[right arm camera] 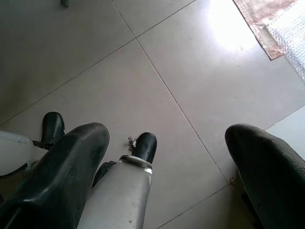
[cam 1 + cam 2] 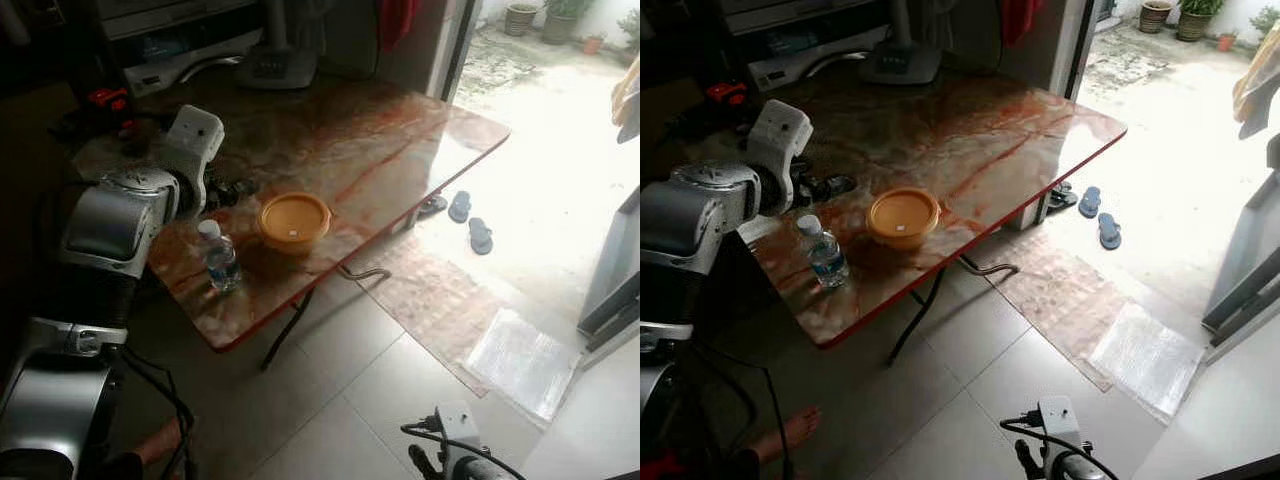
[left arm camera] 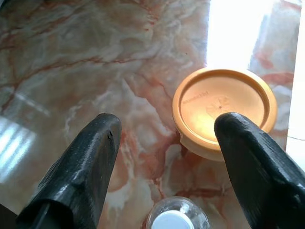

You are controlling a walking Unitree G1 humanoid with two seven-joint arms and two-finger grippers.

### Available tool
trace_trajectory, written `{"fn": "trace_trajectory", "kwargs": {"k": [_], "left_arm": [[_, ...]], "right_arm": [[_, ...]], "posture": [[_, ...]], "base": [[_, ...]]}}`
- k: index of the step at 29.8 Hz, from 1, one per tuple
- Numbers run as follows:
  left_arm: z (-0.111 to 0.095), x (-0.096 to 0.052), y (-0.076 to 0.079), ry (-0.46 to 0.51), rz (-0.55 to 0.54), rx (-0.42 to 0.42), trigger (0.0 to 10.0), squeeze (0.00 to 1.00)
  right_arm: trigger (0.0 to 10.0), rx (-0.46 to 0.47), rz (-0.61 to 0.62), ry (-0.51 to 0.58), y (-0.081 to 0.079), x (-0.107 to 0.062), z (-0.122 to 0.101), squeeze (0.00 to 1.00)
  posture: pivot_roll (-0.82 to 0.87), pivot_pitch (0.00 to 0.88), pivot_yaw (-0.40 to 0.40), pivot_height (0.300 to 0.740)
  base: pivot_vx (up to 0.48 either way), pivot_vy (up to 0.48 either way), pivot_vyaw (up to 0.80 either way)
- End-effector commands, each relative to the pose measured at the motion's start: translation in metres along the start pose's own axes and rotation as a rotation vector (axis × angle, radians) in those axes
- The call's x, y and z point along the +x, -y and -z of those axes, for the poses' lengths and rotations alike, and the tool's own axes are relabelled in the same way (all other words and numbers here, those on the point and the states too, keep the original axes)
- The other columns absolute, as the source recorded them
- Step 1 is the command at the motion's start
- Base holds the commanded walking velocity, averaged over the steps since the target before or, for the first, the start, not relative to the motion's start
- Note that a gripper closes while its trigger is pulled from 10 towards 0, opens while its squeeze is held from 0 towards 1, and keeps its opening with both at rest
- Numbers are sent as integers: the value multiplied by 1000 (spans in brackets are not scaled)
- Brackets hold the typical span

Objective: Restocking fridge

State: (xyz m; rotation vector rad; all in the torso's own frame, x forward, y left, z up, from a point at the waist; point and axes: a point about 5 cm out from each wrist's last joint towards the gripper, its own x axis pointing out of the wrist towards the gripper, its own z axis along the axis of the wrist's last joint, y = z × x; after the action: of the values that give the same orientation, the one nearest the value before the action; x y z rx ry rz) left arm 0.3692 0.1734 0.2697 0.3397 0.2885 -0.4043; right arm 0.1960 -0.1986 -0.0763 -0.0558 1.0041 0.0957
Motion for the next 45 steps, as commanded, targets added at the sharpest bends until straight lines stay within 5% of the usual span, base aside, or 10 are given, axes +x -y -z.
{"fn": "trace_trajectory", "kwargs": {"k": [1, 12, 21, 28, 45], "left_arm": [[-1, 0, -2, -41, 25, 23, 10000, 0], [7, -1, -2, -119, 59, 30, 10000, 0], [18, -2, -8, -176, 36, -111, 10000, 0], [24, -9, -3, -217, 79, -131, 10000, 0], [34, -10, -1, -254, 37, -85, 10000, 0]], "right_arm": [[10000, 4, -3, -15, -2, 0, 3, 0], [10000, -11, -11, -19, -2, 0, 3, 0], [10000, -19, -13, -22, -1, 0, 4, 0], [10000, -39, -16, -31, -1, 0, 5, 0], [10000, -48, -25, -34, -1, -1, 7, 0]], "posture": [[8, 44, 46, 740], [14, 44, 43, 740], [0, 34, 43, 740], [12, 22, 41, 740], [10, 14, 41, 740]], "base": [[0, 0, 0], [0, 0, 0], [0, 0, 0], [0, 0, 0], [0, 0, 0]]}}
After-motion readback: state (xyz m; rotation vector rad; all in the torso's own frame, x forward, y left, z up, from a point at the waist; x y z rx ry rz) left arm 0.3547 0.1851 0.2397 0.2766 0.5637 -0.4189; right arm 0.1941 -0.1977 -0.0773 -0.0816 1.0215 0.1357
